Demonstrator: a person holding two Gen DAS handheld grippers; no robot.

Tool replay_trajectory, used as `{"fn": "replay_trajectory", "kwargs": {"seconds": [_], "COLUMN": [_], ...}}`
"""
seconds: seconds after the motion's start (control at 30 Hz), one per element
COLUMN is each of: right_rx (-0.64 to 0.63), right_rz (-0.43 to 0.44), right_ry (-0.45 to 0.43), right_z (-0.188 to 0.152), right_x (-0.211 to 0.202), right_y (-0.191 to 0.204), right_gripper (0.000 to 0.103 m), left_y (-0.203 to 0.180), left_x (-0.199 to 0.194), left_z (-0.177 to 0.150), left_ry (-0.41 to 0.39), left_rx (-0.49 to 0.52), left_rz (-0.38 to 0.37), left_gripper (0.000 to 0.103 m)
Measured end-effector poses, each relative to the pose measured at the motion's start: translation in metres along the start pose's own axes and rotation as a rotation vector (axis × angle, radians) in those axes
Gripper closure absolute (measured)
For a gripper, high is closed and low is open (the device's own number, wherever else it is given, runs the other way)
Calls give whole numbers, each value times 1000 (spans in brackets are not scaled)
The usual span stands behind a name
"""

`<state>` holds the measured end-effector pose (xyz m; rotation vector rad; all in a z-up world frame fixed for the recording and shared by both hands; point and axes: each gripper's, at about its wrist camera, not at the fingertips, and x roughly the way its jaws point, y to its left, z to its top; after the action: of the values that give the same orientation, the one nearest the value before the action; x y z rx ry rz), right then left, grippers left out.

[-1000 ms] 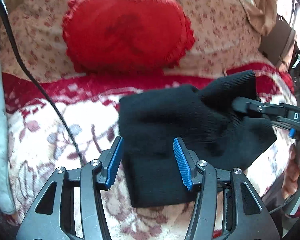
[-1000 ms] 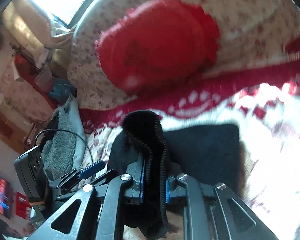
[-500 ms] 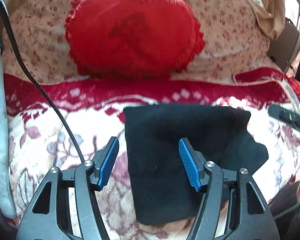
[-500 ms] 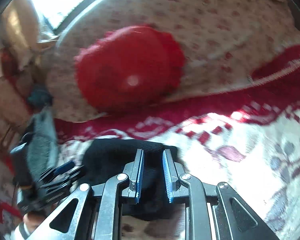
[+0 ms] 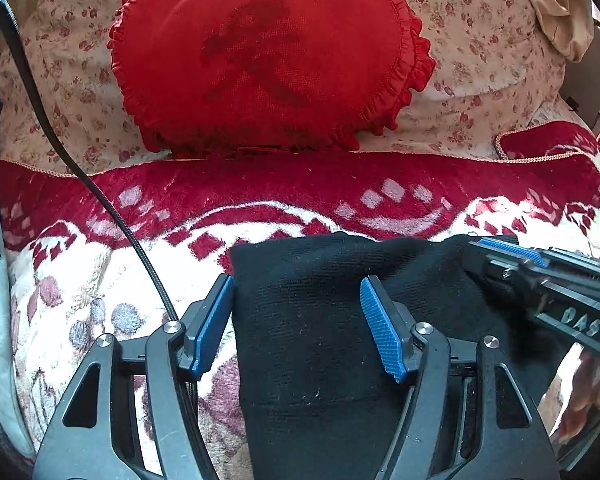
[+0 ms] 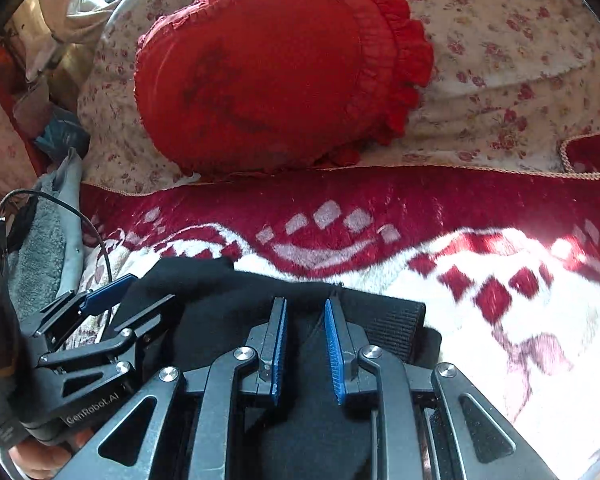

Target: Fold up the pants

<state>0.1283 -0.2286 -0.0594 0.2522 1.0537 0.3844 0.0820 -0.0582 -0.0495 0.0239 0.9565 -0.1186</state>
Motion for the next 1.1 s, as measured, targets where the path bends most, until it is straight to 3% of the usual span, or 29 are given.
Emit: {"fn": "replay_trajectory", "kwargs": {"seconds": [0.23, 0.37, 0.4, 0.43, 0.5, 0.63, 0.87, 1.1], "right_rx": [-77, -123, -124, -122, -79, 4, -43, -79], "right_rz": [11, -113, -140, -159, -143, -65, -24, -39], "right_ry": [-13, 41, 42, 33, 19, 10, -126, -77], "right_z": [-20, -70, -81, -88, -95, -86, -71, -62], "right_x": [-59, -67, -65, -63, -57, -72, -104, -77], "right_y": [17, 18, 13, 10, -2, -13, 13, 30], "right_gripper": [85, 84, 82, 73, 70, 70, 70, 70], "left_y": [3, 3, 3, 3, 1, 0, -5, -3], "left_x": [-16, -17, -16, -16, -16, -22, -37, -47], "left_z": [-20, -31, -31, -32, -32, -31, -34, -37], "left_ry": [-5, -19, -18, -18, -21, -12, -21, -44], "left_rx": [-12, -25, -33, -41, -42, -37, -20, -25], "left_rz": [-16, -26, -29, -28, -17, -4, 2, 13], "left_gripper": [38, 36, 36, 36, 36, 36, 36, 36]}}
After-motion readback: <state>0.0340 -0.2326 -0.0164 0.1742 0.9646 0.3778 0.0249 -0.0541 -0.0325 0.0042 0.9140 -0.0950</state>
